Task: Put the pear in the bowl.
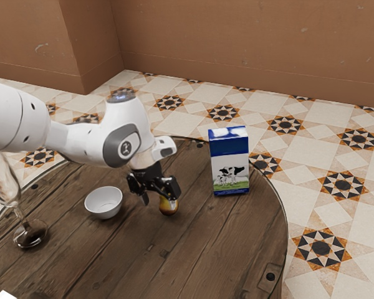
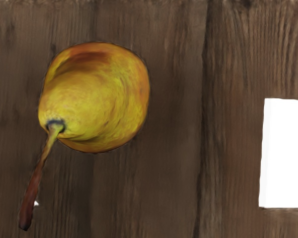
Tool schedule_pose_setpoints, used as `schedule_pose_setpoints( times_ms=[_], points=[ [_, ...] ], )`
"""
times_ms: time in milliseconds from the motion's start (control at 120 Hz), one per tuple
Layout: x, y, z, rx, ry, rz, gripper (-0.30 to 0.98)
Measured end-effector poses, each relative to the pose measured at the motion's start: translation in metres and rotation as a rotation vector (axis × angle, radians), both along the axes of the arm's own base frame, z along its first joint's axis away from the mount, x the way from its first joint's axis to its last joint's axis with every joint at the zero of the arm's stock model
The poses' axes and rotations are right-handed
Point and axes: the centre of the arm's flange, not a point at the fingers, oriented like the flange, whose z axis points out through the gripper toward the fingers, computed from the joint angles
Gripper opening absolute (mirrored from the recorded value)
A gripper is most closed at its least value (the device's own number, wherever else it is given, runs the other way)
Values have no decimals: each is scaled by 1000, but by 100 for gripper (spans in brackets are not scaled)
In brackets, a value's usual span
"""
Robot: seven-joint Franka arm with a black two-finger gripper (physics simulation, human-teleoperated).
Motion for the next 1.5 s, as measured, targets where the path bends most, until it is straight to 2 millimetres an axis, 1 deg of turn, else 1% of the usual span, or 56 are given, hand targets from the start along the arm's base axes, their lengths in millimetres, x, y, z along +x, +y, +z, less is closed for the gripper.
schedule_pose_setpoints(
  times_ms=[275, 558, 758, 942, 1075, 1192, 1375, 1442, 1500],
  points=[
    [12, 10, -16, 0, -54, 28, 69],
    [21, 16, -41, 7, -60, 40, 69],
    [27, 16, -48, 6, -74, 43, 69],
    [32, 16, -52, 5, -86, 46, 69],
    [40, 15, -52, 5, -118, 49, 69],
    [41, 16, -59, 3, -124, 60, 69],
    [42, 19, -59, -1, -136, 72, 69],
    [43, 20, -59, -4, -138, 79, 66],
    [43, 20, -59, -7, -140, 83, 61]
  ],
)
